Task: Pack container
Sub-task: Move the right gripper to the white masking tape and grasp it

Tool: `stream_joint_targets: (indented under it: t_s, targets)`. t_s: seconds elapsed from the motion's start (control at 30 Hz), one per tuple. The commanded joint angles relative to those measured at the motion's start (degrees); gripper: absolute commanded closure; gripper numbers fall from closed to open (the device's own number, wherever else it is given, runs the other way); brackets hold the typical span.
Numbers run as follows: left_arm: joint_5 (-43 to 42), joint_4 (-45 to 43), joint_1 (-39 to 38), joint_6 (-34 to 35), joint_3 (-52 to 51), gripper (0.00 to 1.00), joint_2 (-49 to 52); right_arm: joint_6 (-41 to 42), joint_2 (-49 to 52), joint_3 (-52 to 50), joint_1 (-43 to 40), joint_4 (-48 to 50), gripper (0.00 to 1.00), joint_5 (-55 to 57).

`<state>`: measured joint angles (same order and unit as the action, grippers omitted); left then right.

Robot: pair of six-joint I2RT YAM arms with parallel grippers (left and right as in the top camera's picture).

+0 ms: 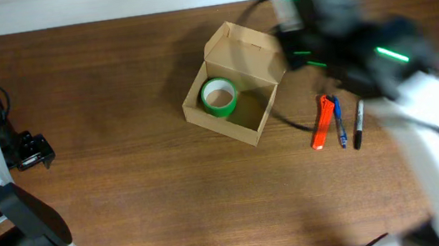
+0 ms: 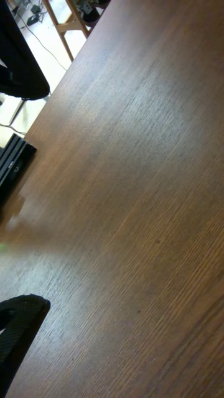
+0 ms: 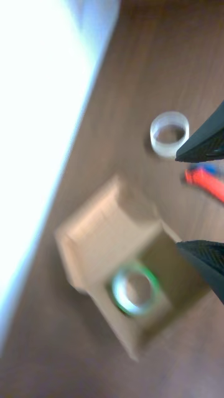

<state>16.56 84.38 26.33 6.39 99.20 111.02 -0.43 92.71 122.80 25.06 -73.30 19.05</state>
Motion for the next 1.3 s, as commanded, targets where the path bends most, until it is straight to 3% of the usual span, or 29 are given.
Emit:
stream_joint_targets:
  t_s: [0.0, 0.17, 0.27, 0.37, 0.5, 0.67, 1.27]
  targets:
    - [0.17, 0.0, 0.15, -0.92, -0.17, 0.0, -0.33, 3.1, -9.14, -3.15, -8.7, -0.17, 0.55, 7.15]
    - [0.17, 0.0, 0.15, -0.92, -0.17, 0.0, -0.33, 12.33, -14.36, -16.74, -30.14, 1.42, 0.54, -4.83]
    - [0.17, 0.0, 0.15, -0.92, -0.17, 0.0, -0.33, 18.18, -10.19, -27.04, -38.32, 6.62, 0.52, -12.07]
    - [0.17, 0.0, 0.15, -0.92, -0.17, 0.0, -0.33, 22.47, -1.64, -30.8, -42.49, 11.82, 0.51, -18.47]
    - [0.17, 0.0, 0.15, -0.92, -0.17, 0.0, -0.33, 27.28, 13.49, -27.34, -43.82, 12.2, 0.51, -25.09]
    - [0.17, 0.0, 0.15, -0.92, -0.17, 0.0, -0.33, 29.53, 25.0, -23.19, -43.82, 12.15, 0.52, -31.12]
    - [0.17, 0.0, 0.15, -0.92, -0.17, 0.0, -0.33, 32.94, 31.3, -22.86, -43.78, 18.95, 0.52, -29.29]
